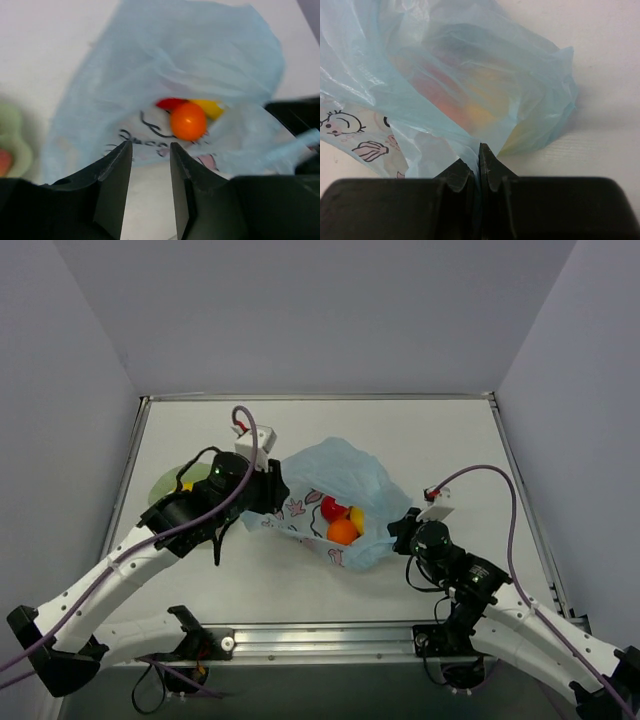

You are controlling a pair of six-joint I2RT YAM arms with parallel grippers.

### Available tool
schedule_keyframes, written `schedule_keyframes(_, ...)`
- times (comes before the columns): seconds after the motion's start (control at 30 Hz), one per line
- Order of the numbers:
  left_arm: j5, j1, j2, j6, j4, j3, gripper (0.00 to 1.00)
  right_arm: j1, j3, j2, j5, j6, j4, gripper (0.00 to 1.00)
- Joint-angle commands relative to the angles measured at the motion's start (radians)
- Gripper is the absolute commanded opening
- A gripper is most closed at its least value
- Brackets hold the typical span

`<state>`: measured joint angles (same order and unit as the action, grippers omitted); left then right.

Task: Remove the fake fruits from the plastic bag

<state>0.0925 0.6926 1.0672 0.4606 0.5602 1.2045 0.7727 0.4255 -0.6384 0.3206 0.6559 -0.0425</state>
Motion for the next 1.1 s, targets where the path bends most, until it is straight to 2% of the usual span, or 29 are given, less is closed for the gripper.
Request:
schedule_keyframes(0.0,-0.065,0.154,0.017,0.023,-0.037,-0.029,0.34,-0.004,0.021,-0.003,0.032,0.03,-0.032,0.0)
schedule_keyframes(0.1,-0.068,0.232,0.095,0.001,-0.092,-0.011,0.34,-0.003,0.035,-0.029,0.044,0.057,-0.081,0.0)
schedule_keyframes(0.27,-0.093,0.262,0.244,-0.043,-0.21,0.0,0.36,-0.003,0.013,-0.027,0.04,0.145,-0.126,0.0)
schedule_keyframes(0.37,-0.033,0.262,0.336,-0.063,-0.279,-0.011,0.47,-0.003,-0.011,-0.001,0.032,0.171,-0.14,0.0)
schedule_keyframes(0.4,-0.014,0.262,0.355,-0.069,-0.295,-0.014,0.6,-0.003,-0.014,0.003,0.029,0.181,-0.14,0.0)
schedule_keyframes(0.5,0.004,0.251,0.416,-0.088,-0.364,-0.039,0.78,-0.001,-0.01,0.0,0.029,0.18,-0.138,0.0)
schedule_keyframes(0.63,0.029,0.211,0.499,-0.073,-0.45,-0.046,0.9,-0.001,0.028,-0.033,0.041,0.151,-0.138,0.0)
schedule_keyframes(0.73,-0.008,0.176,0.566,-0.069,-0.52,-0.045,0.96,0.0,0.053,-0.056,0.044,0.126,-0.138,0.0)
schedule_keyframes(1.07,0.023,0.159,0.727,-0.129,-0.528,0.039,0.94,0.002,0.042,-0.096,0.003,0.099,-0.085,0.0)
